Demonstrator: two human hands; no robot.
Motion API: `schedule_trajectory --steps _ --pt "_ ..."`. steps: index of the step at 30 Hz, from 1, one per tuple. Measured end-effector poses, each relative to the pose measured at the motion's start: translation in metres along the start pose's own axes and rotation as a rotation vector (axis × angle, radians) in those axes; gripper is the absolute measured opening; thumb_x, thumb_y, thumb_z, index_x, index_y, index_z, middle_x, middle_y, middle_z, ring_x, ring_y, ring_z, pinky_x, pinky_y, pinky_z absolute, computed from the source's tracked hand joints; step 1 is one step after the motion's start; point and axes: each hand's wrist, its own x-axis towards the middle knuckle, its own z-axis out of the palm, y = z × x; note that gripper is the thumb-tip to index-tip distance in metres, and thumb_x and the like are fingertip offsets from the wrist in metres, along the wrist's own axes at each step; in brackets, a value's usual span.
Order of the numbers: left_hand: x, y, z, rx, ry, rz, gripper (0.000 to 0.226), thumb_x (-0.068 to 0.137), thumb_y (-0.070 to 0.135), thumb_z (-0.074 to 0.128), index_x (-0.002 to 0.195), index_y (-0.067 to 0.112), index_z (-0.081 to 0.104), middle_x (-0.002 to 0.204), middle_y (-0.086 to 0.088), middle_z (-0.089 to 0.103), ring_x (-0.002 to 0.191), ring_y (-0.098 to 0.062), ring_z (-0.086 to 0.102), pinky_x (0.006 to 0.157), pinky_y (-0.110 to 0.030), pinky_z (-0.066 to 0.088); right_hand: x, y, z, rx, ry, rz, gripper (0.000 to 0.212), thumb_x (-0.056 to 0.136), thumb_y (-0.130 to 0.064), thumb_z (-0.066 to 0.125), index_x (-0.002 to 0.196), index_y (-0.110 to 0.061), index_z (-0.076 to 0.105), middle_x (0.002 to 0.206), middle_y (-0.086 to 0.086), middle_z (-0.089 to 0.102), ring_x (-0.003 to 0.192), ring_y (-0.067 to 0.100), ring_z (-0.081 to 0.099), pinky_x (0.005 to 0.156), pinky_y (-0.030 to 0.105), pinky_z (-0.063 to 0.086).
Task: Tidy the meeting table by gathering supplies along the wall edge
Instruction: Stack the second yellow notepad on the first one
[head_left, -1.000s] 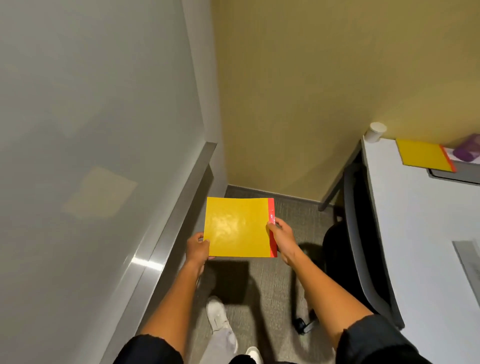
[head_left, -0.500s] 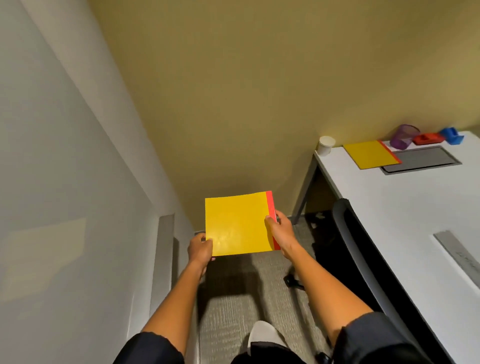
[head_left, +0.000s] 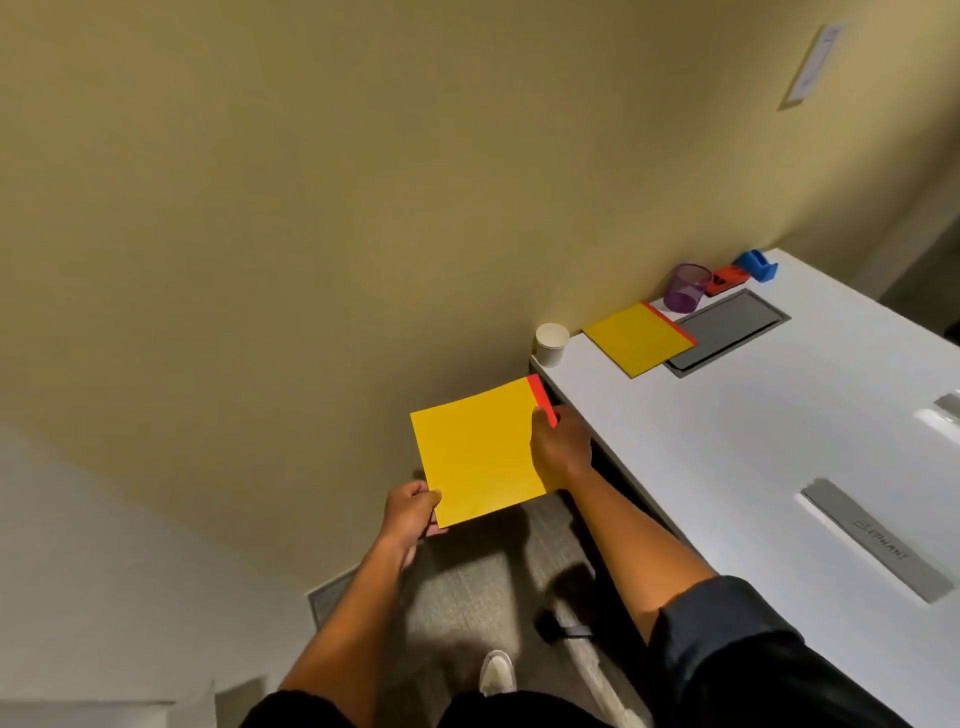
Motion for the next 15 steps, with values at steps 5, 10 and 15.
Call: schedule_trajectory --steps 5,10,15 --pt "0.052 0.044 0.032 0.066 -0.156 -0.038 0.028 0.090 -0.001 0.051 0.067 0.011 0.043 0.059 -0.003 0.031 0.049 -0.013 0.034 0.069 -0.042 0.060 0.049 0.002 -0.023 -0.063 0.125 0.087 0.039 0.097 -0.048 0.041 0.117 -0.018 0.054 0.099 -0.001 0.057 0.093 0.024 0.059 0.081 0.035 0.046" --pt "0.101 0.092 0.072 0.119 -0.419 -0.025 0.026 0.089 -0.005 0.051 0.110 0.011 0.050 0.089 -0.015 0.066 0.057 -0.017 0.067 0.062 -0.035 0.060 0.090 0.008 -0.050 -0.056 0.308 0.182 0.038 0.095 -0.050 0.040 0.114 -0.021 0.056 0.099 0.001 0.065 0.086 0.024 0.063 0.075 0.034 0.050" --pt "0.150 0.137 0.117 0.206 -0.640 -0.062 0.038 0.090 -0.003 0.052 0.123 0.012 0.041 0.112 -0.024 0.065 0.076 -0.032 0.071 0.064 -0.038 0.060 0.126 0.012 -0.080 -0.066 0.474 0.276 0.036 0.094 -0.051 0.039 0.107 -0.023 0.058 0.097 0.003 0.068 0.084 0.024 0.064 0.077 0.039 0.055"
